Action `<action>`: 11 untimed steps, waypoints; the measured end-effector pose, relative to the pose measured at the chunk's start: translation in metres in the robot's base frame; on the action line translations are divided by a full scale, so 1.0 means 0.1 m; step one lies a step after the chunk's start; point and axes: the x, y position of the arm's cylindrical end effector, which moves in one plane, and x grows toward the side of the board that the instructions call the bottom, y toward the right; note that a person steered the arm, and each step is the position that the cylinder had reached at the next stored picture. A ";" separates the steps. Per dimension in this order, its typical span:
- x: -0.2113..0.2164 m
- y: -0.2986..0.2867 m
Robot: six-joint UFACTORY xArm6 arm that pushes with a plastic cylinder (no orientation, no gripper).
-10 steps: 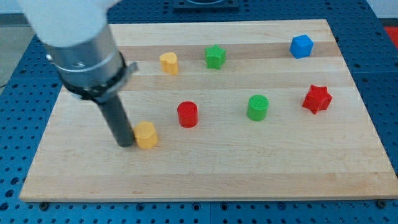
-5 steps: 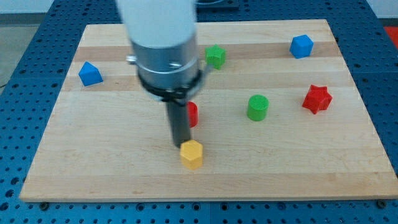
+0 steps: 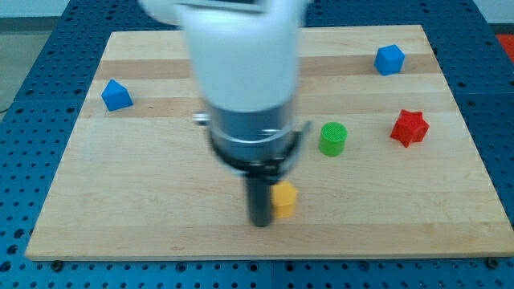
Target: Move the hexagon diagonally to the red star
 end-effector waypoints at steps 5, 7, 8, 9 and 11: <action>-0.37 -0.19; -0.37 0.90; -0.59 0.89; -0.67 0.96; -0.53 1.26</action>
